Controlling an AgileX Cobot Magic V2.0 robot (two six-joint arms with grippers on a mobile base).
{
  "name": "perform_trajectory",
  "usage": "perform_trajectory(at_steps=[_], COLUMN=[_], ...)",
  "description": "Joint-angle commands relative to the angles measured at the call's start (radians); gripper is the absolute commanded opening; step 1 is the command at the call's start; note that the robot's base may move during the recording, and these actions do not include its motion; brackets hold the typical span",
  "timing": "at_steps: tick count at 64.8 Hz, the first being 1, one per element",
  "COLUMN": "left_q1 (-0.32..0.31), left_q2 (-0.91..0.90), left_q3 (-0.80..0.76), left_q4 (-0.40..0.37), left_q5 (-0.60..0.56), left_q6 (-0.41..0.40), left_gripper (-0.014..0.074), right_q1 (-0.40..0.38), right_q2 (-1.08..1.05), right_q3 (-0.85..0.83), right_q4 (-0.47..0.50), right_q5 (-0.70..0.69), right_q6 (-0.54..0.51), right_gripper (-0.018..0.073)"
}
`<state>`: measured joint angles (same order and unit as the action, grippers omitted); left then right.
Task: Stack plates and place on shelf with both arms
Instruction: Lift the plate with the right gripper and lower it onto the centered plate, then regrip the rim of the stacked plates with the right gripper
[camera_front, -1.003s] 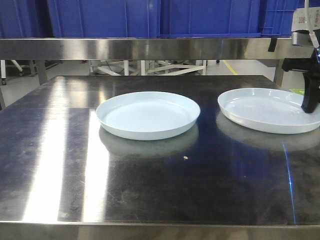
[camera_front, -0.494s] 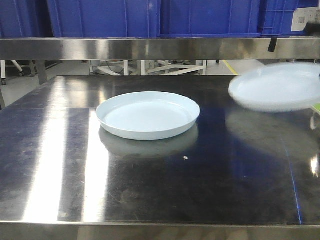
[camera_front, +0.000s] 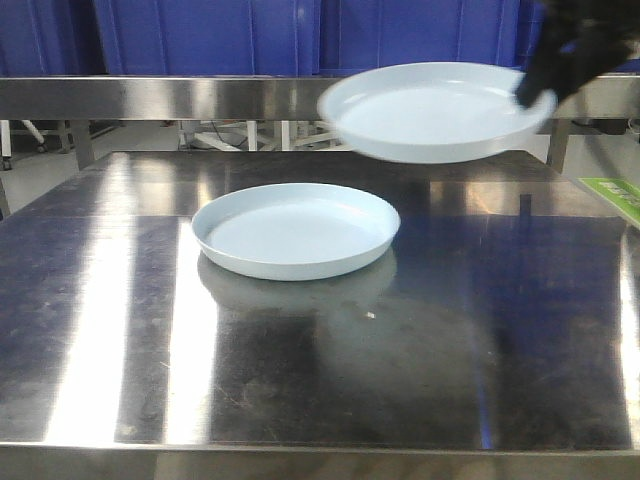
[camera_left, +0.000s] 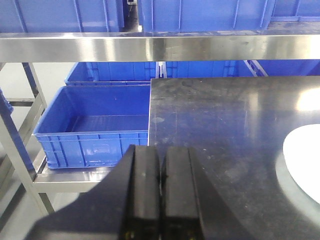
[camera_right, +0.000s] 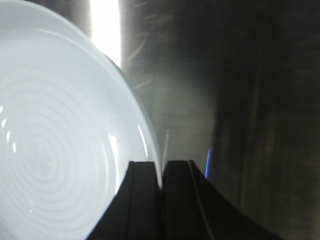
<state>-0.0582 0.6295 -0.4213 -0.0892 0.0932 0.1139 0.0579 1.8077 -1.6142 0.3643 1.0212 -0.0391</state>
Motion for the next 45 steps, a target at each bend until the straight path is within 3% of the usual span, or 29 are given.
perform_trajectory(at_steps=[1,9,21,37,45], left_q1=[0.0,0.0,0.0,0.0,0.0], left_q2=[-0.003,-0.003,-0.003,-0.003,-0.003], left_q3=[-0.03,-0.03,-0.03,-0.03,-0.03], left_q4=[-0.008,-0.008,-0.008,-0.008,-0.008], left_q5=[-0.078,-0.078,-0.078,-0.078,-0.078], left_q6=[-0.003,-0.003,-0.003,-0.003,-0.003], left_gripper=[0.0082,0.0082,0.0082,0.0082,0.0082], right_q1=[0.07,0.148,0.204,0.213,0.213], right_q2=[-0.049,-0.019,0.052,0.103,0.103], right_q3=[-0.001,0.024,0.024,0.024,0.024], right_q4=[0.034,0.034,0.034,0.034,0.034], right_q5=[-0.075,-0.136,-0.169,-0.242,-0.259], right_q6=[0.009,0.015,0.015,0.015,0.015], right_gripper=[0.0052,0.0052,0.0052,0.0054,0.0141])
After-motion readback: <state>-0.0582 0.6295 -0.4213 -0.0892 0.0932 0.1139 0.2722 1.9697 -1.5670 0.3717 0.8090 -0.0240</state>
